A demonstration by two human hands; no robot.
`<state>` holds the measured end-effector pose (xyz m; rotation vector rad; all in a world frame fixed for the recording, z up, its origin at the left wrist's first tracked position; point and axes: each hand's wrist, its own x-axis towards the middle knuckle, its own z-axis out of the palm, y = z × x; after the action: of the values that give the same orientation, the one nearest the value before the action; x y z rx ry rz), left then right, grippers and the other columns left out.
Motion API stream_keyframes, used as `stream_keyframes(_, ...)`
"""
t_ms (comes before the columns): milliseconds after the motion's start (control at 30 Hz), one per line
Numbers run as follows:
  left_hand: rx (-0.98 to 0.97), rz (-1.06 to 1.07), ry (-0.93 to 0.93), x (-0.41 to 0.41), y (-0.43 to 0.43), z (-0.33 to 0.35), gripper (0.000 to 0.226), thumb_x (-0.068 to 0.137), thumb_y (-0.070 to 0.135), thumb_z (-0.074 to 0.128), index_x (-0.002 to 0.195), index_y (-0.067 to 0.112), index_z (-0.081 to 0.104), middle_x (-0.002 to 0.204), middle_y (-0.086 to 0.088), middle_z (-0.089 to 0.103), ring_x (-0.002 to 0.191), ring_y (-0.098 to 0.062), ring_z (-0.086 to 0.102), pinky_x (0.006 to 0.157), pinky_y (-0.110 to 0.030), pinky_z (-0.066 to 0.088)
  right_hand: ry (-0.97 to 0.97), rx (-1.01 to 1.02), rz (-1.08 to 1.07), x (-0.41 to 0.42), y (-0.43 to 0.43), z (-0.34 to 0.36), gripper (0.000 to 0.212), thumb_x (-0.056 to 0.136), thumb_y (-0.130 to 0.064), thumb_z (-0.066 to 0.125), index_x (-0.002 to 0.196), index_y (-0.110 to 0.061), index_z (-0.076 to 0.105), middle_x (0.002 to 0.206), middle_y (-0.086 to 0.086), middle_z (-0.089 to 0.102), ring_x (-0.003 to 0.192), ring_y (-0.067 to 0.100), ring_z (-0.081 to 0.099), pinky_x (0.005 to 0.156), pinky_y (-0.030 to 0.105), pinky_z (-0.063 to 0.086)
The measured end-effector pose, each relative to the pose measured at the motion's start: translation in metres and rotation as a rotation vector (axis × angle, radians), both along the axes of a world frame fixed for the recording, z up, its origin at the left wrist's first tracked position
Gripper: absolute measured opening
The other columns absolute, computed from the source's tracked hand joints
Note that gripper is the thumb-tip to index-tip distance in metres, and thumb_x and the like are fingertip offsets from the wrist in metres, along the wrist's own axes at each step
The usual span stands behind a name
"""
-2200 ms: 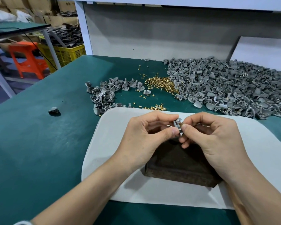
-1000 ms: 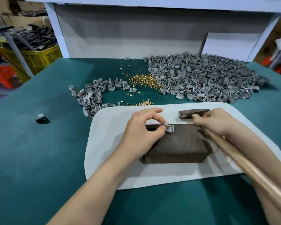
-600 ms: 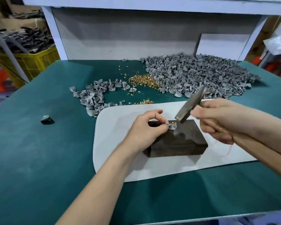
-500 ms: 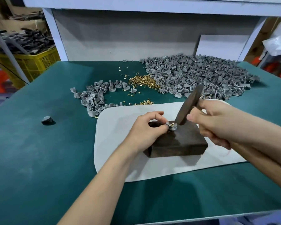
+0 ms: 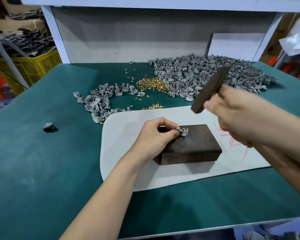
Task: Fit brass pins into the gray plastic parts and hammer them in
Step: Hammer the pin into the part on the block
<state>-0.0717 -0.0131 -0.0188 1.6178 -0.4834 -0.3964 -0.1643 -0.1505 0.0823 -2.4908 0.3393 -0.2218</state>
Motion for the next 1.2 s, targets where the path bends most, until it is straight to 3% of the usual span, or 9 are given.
stream_keyframes(167,-0.006,-0.002,0.015,0.000,0.001,0.001,0.015,0.082,-0.001,0.068,0.074,0.012,0.066,0.090,-0.002,0.070,0.075,-0.007,0.062,0.075,-0.015,0.050,0.142,-0.215,0.061,-0.001,0.019,-0.017,0.017,0.099,-0.030,0.041,0.099,-0.013,0.040,0.080,0.003,0.055,0.066,0.019,0.052,0.051,0.023,0.035)
stream_keyframes(267,-0.007,0.006,0.024,0.001,0.001,0.001,0.013,0.081,0.000,0.070,0.074,0.011,0.067,0.093,-0.004,0.071,0.079,-0.010,0.063,0.079,-0.019,0.051,0.090,-0.212,0.023,0.001,0.015,-0.011,0.020,0.099,-0.032,0.041,0.104,-0.013,0.045,0.069,-0.005,0.045,0.054,0.007,0.040,0.045,0.010,0.038)
stream_keyframes(433,-0.010,-0.015,0.007,0.001,0.003,0.000,0.017,0.081,0.001,0.069,0.072,0.014,0.067,0.093,-0.006,0.071,0.081,-0.011,0.064,0.081,-0.022,0.051,0.192,-0.184,0.011,0.007,0.013,-0.006,0.021,0.100,-0.032,0.040,0.089,-0.014,0.046,0.068,0.002,0.047,0.026,0.010,0.044,0.027,0.014,0.029)
stream_keyframes(567,-0.013,-0.011,0.003,0.004,0.003,-0.001,0.018,0.081,0.002,0.070,0.071,0.016,0.068,0.089,-0.002,0.071,0.079,-0.009,0.064,0.079,-0.021,0.051,0.181,-0.190,0.026,0.012,0.014,-0.005,0.020,0.100,-0.031,0.041,0.087,-0.016,0.046,0.074,0.005,0.055,0.037,0.010,0.049,0.035,0.018,0.033)
stream_keyframes(733,-0.025,-0.027,0.013,0.004,0.005,-0.001,0.015,0.081,0.001,0.070,0.073,0.014,0.069,0.092,-0.003,0.072,0.080,-0.009,0.064,0.079,-0.020,0.051,0.172,-0.159,0.013,0.011,0.011,-0.009,0.024,0.099,-0.031,0.043,0.081,-0.015,0.043,0.062,0.003,0.044,0.024,0.007,0.044,0.026,0.015,0.029)
stream_keyframes(833,-0.037,-0.038,0.027,0.002,0.005,-0.002,0.016,0.080,0.001,0.071,0.071,0.015,0.070,0.089,0.001,0.073,0.079,-0.008,0.065,0.077,-0.018,0.052,0.254,-0.166,0.018,0.010,0.012,-0.008,0.025,0.099,-0.033,0.041,0.091,-0.011,0.048,0.067,0.007,0.051,0.029,0.011,0.049,0.030,0.023,0.040)
stream_keyframes(1000,-0.046,-0.034,0.040,0.003,0.006,-0.001,0.024,0.080,0.001,0.071,0.065,0.019,0.069,0.082,0.006,0.072,0.075,-0.006,0.065,0.073,-0.016,0.052,0.201,-0.140,0.057,0.019,0.008,-0.011,0.027,0.099,-0.033,0.042,0.094,-0.009,0.052,0.058,0.006,0.049,0.021,0.009,0.040,0.025,0.020,0.030)
stream_keyframes(1133,-0.028,-0.026,0.030,0.001,0.005,0.000,0.019,0.079,0.003,0.073,0.068,0.019,0.069,0.083,0.009,0.071,0.075,-0.003,0.063,0.075,-0.014,0.049,0.003,0.125,-0.039,0.022,-0.012,-0.023,0.026,0.099,-0.028,0.043,0.079,-0.011,0.041,0.034,-0.003,0.038,0.021,0.016,0.034,0.028,0.019,0.028)
stream_keyframes(1200,-0.016,-0.020,0.018,0.001,0.004,0.000,0.015,0.079,0.005,0.073,0.071,0.017,0.069,0.085,0.008,0.070,0.075,-0.002,0.062,0.074,-0.013,0.048,-0.066,0.174,-0.152,0.031,-0.030,-0.025,0.026,0.097,-0.027,0.045,0.077,-0.011,0.040,0.036,-0.002,0.040,0.022,0.015,0.035,0.029,0.019,0.029)
